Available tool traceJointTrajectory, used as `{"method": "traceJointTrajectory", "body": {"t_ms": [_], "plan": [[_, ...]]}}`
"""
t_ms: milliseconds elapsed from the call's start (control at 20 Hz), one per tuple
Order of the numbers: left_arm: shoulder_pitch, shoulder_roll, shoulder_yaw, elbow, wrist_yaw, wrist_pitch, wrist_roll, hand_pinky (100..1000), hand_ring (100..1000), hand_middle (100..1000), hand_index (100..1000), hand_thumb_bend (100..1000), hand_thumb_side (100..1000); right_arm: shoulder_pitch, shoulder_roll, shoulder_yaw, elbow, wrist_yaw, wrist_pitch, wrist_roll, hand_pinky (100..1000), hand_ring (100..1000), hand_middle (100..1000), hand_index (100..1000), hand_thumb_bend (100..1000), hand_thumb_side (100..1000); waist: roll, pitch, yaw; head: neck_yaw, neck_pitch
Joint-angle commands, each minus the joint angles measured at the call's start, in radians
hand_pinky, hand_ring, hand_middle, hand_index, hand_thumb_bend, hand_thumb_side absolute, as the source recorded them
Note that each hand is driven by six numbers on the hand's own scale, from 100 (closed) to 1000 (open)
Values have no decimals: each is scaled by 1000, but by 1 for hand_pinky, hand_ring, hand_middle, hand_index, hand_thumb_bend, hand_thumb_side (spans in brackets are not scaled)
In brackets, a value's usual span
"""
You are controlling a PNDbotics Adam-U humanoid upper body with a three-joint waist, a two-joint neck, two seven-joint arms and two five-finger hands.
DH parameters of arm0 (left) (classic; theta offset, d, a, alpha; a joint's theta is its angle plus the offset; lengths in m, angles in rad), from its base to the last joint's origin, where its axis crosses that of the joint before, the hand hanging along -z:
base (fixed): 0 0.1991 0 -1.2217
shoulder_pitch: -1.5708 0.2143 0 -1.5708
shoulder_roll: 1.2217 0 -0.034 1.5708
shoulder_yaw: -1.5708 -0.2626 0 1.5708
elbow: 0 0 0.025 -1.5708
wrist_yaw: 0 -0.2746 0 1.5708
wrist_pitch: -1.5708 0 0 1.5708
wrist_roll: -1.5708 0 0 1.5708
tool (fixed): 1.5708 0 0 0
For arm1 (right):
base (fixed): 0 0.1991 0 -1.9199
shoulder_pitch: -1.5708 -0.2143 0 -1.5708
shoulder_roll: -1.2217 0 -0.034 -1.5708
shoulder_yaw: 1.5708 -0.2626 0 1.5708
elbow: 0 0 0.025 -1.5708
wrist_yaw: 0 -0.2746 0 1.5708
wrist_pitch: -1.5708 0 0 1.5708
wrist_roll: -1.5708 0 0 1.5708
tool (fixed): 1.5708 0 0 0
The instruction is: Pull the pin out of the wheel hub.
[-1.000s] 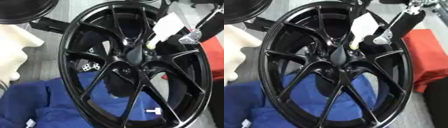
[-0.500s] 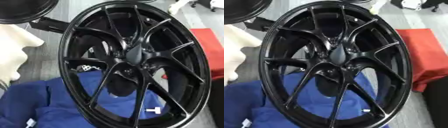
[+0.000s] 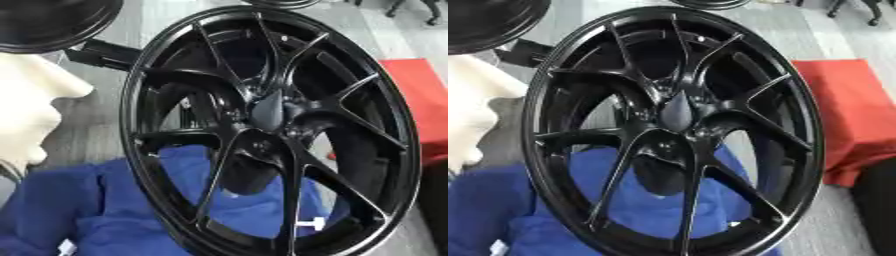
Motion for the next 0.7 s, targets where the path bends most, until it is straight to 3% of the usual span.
{"method": "traceJointTrajectory", "body": {"t_ms": [50, 150, 200, 300, 350, 400, 700], "plan": [[0, 19, 13, -20, -6, -1, 7, 782, 762, 701, 747, 518, 599, 22, -41, -47, 74, 40, 69, -46, 799, 760, 643, 658, 297, 100, 2, -30, -5, 7, 4], [1, 20, 13, -20, -6, -1, 8, 782, 762, 701, 747, 520, 599, 45, -30, -59, 103, 25, 78, -37, 832, 828, 782, 810, 386, 100, 3, -31, -6, 8, 5], [2, 20, 14, -20, -7, -1, 8, 782, 762, 702, 747, 521, 599, 54, -24, -66, 107, 11, 71, -34, 857, 884, 858, 885, 383, 171, 3, -31, -6, 9, 5], [3, 19, 15, -20, -7, -1, 9, 782, 762, 702, 747, 522, 598, 70, -14, -82, 105, -24, 55, -46, 873, 926, 915, 927, 336, 313, 4, -32, -7, 10, 5], [4, 19, 15, -20, -7, -1, 10, 782, 762, 701, 747, 522, 598, 75, -9, -90, 100, -47, 47, -61, 878, 947, 946, 948, 260, 419, 5, -33, -8, 11, 5], [4, 19, 16, -20, -7, -1, 11, 782, 762, 701, 747, 523, 597, 77, -6, -95, 95, -73, 38, -81, 874, 946, 948, 950, 220, 463, 5, -34, -9, 11, 6], [2, 18, 15, -20, -5, -2, 11, 782, 761, 701, 747, 522, 597, 76, 0, -84, 6, -178, -8, -192, 857, 904, 878, 911, 241, 395, 9, -39, -9, 8, 8]]}}
